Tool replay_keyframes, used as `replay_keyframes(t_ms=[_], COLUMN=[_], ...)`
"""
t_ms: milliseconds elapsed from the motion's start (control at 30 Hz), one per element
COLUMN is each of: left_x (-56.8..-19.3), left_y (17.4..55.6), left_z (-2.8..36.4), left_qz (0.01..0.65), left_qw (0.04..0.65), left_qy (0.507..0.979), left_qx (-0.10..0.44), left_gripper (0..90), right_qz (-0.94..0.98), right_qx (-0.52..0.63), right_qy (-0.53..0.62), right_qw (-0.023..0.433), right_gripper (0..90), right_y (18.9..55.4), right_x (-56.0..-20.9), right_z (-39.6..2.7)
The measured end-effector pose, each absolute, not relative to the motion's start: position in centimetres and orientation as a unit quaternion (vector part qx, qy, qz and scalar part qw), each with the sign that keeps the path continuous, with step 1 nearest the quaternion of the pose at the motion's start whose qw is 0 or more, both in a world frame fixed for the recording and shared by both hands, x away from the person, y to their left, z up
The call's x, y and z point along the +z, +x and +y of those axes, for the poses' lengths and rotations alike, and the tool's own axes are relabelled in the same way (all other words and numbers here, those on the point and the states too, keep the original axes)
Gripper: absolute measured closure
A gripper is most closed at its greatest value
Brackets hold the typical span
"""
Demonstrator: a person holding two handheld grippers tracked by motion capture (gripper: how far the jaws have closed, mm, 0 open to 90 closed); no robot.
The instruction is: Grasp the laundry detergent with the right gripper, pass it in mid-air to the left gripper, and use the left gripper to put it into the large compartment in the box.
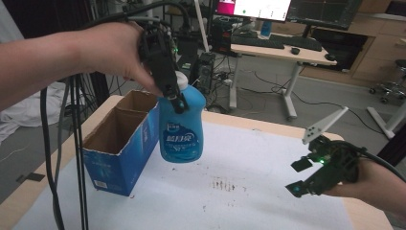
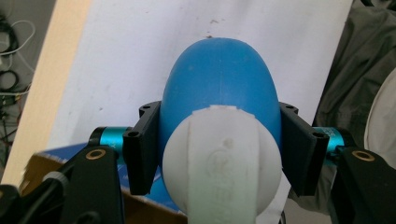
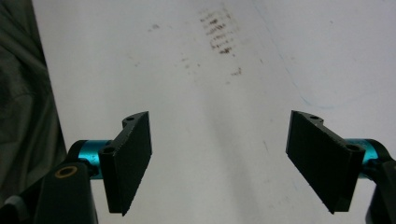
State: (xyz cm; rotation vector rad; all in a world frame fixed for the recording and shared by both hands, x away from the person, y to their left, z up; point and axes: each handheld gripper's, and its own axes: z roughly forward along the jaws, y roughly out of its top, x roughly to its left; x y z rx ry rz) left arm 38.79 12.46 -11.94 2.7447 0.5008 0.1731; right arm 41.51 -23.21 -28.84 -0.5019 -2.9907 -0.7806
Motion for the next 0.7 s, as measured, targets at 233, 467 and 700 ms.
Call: replay_keyframes(t_ms=[233,467,700], left_x=[-9.9,-9.2,-8.6], left_y=[38.6,39.0,39.7], left_z=[15.4,18.6,22.3], left_qz=[0.228,0.297,0.359], left_qw=[0.184,0.182,0.181], left_qy=[0.953,0.933,0.909], left_qx=[0.074,0.084,0.105], left_gripper=[38.3,38.3,38.3], right_qz=[-0.953,-0.946,-0.945], right_qx=[-0.239,-0.252,-0.250], right_qy=[-0.184,-0.201,-0.212], right_qw=[-0.012,-0.016,-0.015], right_gripper=[22.3,22.3,22.3], right_y=[42.2,42.7,43.0], right_x=[-29.2,-29.1,-29.2], right_z=[-25.4,-26.8,-27.6])
